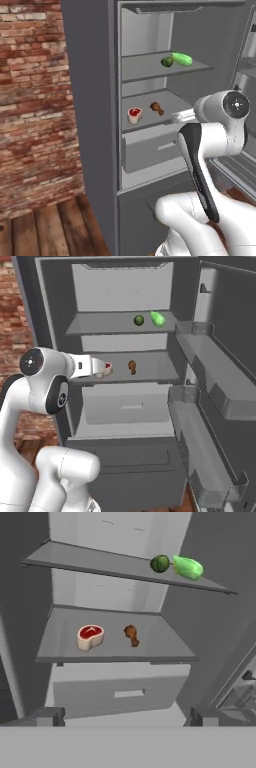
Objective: Gather the corn and avocado from the fridge and place them on a tray on the dining counter. Then gather the steak and chicken drumstick from the fridge and place them on the other tray.
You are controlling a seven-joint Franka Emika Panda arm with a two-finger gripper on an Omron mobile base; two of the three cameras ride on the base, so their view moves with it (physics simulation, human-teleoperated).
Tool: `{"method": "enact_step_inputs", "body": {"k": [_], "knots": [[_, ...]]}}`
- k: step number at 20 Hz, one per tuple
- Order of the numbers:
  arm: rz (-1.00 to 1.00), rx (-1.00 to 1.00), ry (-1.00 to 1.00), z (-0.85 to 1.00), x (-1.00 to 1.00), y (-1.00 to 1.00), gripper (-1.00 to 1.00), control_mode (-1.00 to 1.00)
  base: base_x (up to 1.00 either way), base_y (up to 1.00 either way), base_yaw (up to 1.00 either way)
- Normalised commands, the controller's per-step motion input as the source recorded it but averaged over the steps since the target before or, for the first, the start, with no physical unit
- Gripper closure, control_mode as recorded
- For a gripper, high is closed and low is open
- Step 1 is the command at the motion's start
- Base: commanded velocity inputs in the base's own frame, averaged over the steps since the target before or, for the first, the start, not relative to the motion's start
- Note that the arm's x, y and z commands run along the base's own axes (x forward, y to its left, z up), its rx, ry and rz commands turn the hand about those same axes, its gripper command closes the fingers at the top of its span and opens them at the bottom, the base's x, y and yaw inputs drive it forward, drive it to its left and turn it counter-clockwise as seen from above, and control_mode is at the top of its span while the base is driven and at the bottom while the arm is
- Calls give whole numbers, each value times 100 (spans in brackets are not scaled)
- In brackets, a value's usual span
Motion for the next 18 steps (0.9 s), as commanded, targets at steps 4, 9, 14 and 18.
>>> {"method": "enact_step_inputs", "body": {"k": [4,9,14,18], "knots": [[0,0,0,0,0,0,-100,100,14,-49,13],[0,0,0,0,0,0,-100,100,21,-39,12],[0,0,0,0,0,0,-100,100,38,-24,14],[4,0,1,-11,14,-3,-100,-100,40,-11,12]]}}
